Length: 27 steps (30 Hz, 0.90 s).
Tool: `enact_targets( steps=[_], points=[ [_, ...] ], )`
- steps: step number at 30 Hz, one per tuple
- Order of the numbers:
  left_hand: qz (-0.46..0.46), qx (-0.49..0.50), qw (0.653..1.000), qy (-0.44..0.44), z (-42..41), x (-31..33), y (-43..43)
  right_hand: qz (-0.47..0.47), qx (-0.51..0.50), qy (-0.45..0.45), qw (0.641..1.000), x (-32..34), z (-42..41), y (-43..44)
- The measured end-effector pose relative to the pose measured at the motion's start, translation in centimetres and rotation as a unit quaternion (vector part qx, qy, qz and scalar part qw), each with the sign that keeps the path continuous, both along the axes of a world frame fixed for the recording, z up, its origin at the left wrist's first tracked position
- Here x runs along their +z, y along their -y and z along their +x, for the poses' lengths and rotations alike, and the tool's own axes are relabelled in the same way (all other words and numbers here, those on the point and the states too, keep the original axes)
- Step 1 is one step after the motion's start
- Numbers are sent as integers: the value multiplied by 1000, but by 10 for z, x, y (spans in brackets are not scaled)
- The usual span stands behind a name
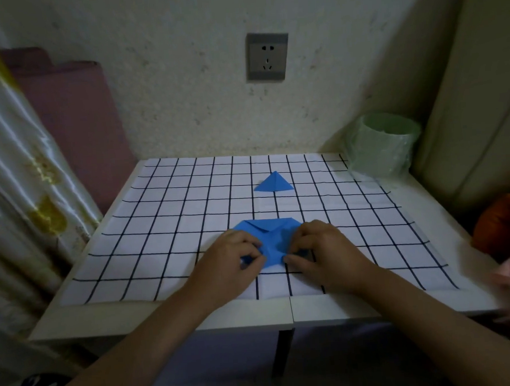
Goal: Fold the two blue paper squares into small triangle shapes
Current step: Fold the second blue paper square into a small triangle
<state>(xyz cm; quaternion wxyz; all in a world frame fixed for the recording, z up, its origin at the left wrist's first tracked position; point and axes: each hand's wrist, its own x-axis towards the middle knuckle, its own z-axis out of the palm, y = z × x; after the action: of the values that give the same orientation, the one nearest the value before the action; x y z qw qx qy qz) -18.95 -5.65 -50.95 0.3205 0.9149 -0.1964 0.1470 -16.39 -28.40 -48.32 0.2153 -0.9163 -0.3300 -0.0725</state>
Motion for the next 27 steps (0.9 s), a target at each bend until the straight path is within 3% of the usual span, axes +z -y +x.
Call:
enact_targets(
  steps=[6,17,27],
  points=[
    [-35,87,994,-63,3,0,11,-18,-70,-46,996,-3,8,-9],
    [-9,139,990,-26,11,2,19,-37,-145,-96,984,-11,19,-21],
    [61,54,996,41,10,5,17,-48,-159,-138,977,-6,27,-25]
  ],
)
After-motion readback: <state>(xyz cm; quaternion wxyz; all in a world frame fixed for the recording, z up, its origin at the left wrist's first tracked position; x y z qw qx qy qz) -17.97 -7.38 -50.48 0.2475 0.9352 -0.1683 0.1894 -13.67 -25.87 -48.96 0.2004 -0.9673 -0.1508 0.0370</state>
